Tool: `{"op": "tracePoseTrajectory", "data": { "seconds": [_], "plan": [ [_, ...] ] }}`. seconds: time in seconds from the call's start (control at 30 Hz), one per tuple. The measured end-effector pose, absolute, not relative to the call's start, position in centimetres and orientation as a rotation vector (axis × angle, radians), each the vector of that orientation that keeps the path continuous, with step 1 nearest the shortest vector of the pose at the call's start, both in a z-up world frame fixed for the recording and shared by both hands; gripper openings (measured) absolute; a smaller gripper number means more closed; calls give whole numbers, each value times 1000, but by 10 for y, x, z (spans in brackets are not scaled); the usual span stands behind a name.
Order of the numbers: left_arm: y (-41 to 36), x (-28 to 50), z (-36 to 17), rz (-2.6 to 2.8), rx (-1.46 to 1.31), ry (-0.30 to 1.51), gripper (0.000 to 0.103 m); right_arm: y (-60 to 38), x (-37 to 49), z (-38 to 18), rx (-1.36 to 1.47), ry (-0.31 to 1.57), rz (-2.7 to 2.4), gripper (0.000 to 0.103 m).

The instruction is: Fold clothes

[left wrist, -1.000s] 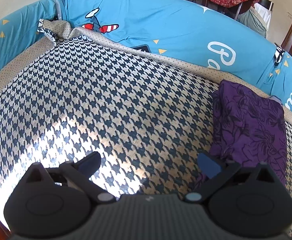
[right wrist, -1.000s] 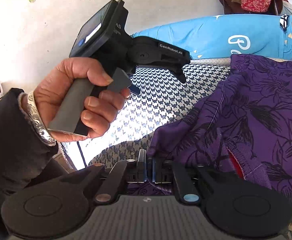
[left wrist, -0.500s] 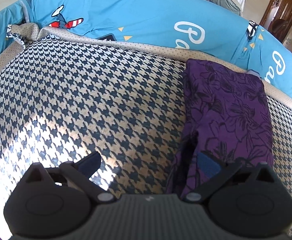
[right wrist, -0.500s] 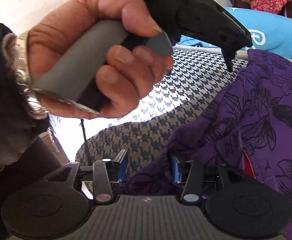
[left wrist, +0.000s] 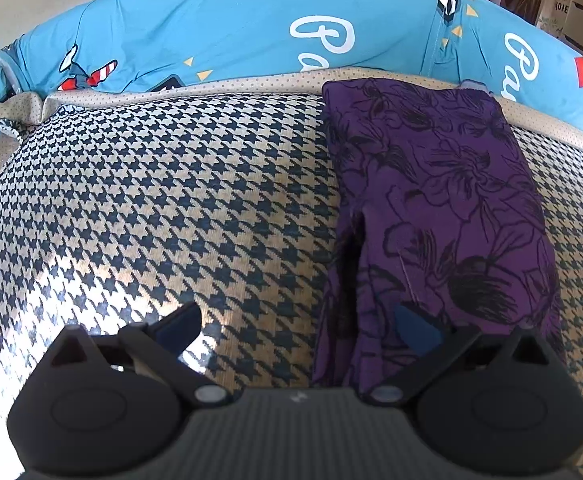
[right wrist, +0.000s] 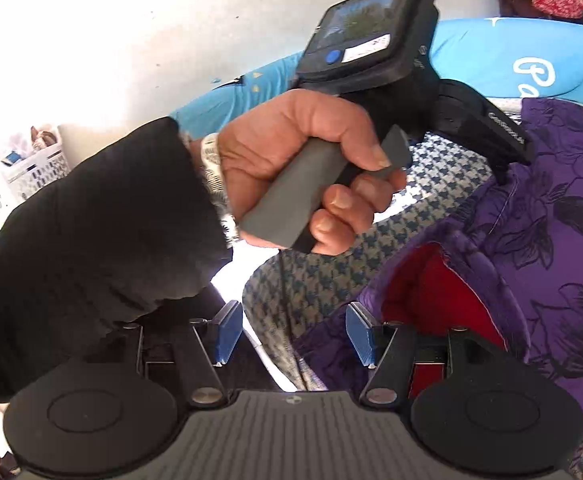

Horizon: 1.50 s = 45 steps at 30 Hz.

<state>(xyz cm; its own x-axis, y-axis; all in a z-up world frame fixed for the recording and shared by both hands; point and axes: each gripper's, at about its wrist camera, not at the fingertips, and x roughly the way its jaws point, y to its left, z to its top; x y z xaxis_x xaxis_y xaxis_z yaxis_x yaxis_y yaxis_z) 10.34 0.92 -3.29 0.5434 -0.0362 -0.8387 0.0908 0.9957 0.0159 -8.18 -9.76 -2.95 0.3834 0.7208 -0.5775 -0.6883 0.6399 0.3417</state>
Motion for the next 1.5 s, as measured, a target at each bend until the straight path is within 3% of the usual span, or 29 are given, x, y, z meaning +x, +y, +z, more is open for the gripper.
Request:
{"op": "tracePoseTrajectory", "data": {
  "seconds": [0.2,0.47,0.53,1.07,1.13,1.17,1.23,1.3,1.5],
  "plan": [
    [28,108,-40,13,55,1032,103,-104,-99,-25,-50,719,844,57],
    [43,106,-42,90,64,1030,103,-168,-104,-19,86,695,751,59],
    [45,108,-44,100,64,1037,103,-169,-105,-22,48,692,721,62],
    [51,101,-30,44,-25,1013,103,-91,-109,-60,-553,514,656,62],
    [51,99,-26,28,-31,1003,103,-84,-107,-63,-555,511,669,52],
    [51,98,-24,21,-34,996,103,-81,-106,-64,-547,512,682,38],
    [51,97,-20,8,-37,983,103,-74,-105,-64,-530,515,712,21],
    [52,95,-16,3,-37,970,103,-67,-105,-66,-515,528,753,12],
    [59,90,-4,-20,-64,943,103,-49,-104,-68,-395,573,836,12]
  ]
}}
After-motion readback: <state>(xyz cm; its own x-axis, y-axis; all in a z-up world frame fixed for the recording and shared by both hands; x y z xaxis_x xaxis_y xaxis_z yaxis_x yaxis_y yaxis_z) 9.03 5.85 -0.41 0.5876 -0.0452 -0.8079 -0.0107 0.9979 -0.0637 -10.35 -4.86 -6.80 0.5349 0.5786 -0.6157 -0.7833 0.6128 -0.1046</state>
